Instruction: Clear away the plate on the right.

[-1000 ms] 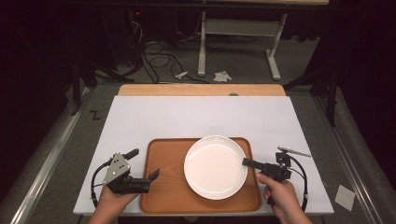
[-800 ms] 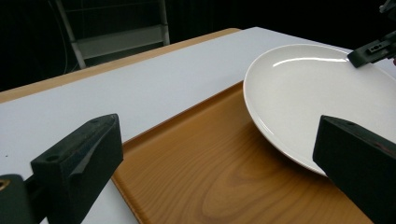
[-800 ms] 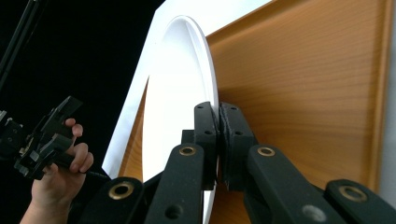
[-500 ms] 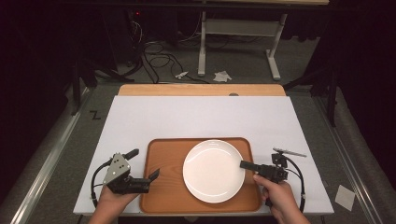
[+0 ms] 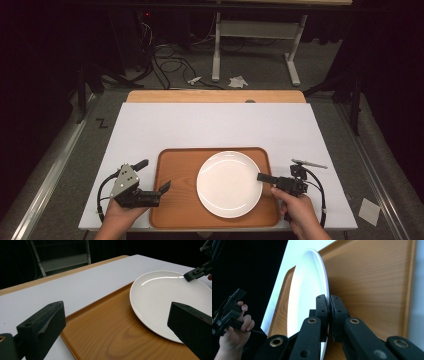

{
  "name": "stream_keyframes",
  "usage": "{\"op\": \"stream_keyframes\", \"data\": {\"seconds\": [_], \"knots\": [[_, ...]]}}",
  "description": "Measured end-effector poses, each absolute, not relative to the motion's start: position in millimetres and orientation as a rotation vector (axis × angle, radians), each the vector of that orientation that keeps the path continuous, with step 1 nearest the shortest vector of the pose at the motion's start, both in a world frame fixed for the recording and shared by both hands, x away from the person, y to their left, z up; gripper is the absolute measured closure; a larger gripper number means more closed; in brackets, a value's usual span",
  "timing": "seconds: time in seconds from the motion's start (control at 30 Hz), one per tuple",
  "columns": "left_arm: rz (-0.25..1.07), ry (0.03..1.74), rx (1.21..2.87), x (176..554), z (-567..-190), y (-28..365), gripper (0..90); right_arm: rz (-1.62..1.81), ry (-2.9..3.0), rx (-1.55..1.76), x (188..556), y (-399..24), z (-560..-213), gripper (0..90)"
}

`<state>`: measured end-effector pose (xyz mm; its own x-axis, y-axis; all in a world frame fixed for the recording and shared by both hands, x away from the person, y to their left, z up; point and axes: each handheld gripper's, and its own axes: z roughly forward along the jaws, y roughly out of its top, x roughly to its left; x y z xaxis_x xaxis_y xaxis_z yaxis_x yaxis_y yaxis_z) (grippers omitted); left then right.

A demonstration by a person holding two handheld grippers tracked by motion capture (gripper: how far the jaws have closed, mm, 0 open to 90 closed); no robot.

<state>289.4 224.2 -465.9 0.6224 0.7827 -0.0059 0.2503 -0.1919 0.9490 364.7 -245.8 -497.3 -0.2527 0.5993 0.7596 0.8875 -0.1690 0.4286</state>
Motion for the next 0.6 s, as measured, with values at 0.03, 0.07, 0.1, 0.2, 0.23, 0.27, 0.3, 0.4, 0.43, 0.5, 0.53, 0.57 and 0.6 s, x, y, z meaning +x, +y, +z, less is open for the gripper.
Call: {"op": "stream_keyframes", "data": {"seconds": [0.03, 0.07, 0.1, 0.2, 0.23, 0.27, 0.3, 0.4, 0.43, 0.5, 0.53, 0.57, 0.6], "knots": [[0.603, 0.845, 1.746, 289.3, -465.9, 224.0, 2.4, -1.379, -1.803, -1.707, 364.9, -246.1, -497.4, 88.7], [0.604, 0.844, 1.750, 289.3, -465.9, 223.9, 2.4, -1.381, -1.807, -1.709, 365.2, -246.6, -497.8, 88.7], [0.604, 0.844, 1.750, 289.4, -466.0, 223.7, 2.4, -1.373, -1.813, -1.707, 365.5, -247.2, -497.6, 88.7], [0.605, 0.841, 1.754, 289.4, -466.2, 223.1, 2.4, -1.374, -1.814, -1.715, 365.8, -247.7, -498.3, 88.8], [0.606, 0.841, 1.755, 289.4, -466.2, 223.1, 2.4, -1.371, -1.817, -1.717, 365.9, -247.8, -498.5, 88.8], [0.605, 0.841, 1.755, 289.4, -466.2, 223.0, 2.4, -1.371, -1.823, -1.717, 365.8, -247.7, -498.7, 88.7], [0.605, 0.841, 1.755, 289.4, -466.2, 223.0, 2.4, -1.369, -1.825, -1.717, 365.9, -247.7, -498.7, 88.7], [0.605, 0.841, 1.755, 289.4, -466.2, 223.0, 2.4, -1.363, -1.836, -1.727, 366.2, -247.2, -499.2, 88.6], [0.605, 0.840, 1.755, 289.4, -466.2, 222.9, 2.4, -1.349, -1.841, -1.727, 366.4, -247.7, -499.4, 88.5], [0.605, 0.840, 1.756, 289.4, -466.2, 222.9, 2.4, -1.345, -1.846, -1.734, 367.0, -247.3, -500.4, 87.9], [0.604, 0.840, 1.756, 289.4, -466.3, 222.9, 2.4, -1.325, -1.864, -1.734, 367.3, -247.5, -500.2, 87.6], [0.604, 0.839, 1.756, 289.5, -466.3, 222.8, 2.4, -1.326, -1.869, -1.734, 367.7, -247.4, -501.1, 87.6], [0.603, 0.838, 1.756, 289.4, -466.3, 222.7, 2.4, -1.317, -1.870, -1.734, 368.2, -247.8, -501.6, 87.6]]}}
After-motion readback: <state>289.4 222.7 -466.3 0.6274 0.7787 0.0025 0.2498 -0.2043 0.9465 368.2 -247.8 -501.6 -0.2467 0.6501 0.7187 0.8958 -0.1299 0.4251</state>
